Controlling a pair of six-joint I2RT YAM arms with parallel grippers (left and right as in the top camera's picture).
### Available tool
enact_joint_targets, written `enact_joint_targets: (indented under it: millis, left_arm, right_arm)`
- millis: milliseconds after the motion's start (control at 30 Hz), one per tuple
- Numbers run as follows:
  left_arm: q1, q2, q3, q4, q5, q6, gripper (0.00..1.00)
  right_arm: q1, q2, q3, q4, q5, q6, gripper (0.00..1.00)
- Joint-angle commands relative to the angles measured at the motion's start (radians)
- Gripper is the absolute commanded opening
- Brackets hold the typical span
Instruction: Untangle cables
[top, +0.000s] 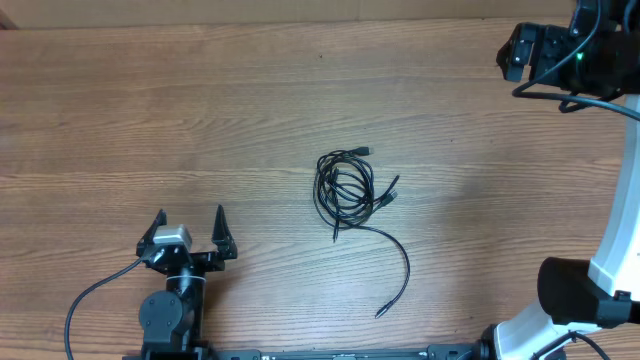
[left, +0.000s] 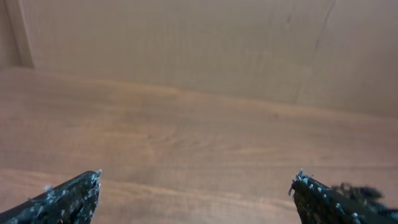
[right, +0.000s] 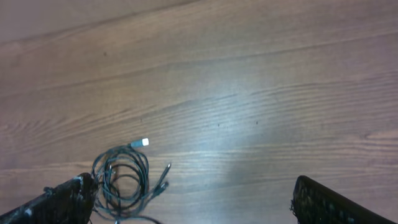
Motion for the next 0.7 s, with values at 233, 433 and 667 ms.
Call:
enact_joint_targets:
  millis: [233,433,667]
  left_arm:
    - [-0.002,-0.010,0.272,-0.172,0.173,0.013,1.00]
    - [-0.002,0.008,0.769,-0.562,0.039,0.106,1.00]
    - [-0.002,0.189,1.184,-0.610,0.037,0.137,1.00]
  right_arm:
    - [-0.001,-0.019,0.020,-0.022,-0.018,-0.008,1.00]
    - [-0.001,-0.019,0.020,-0.021,-0.061,-0.008,1.00]
    - [-0.001,-0.019,0.020,-0.022,-0.070,-0.007,1.00]
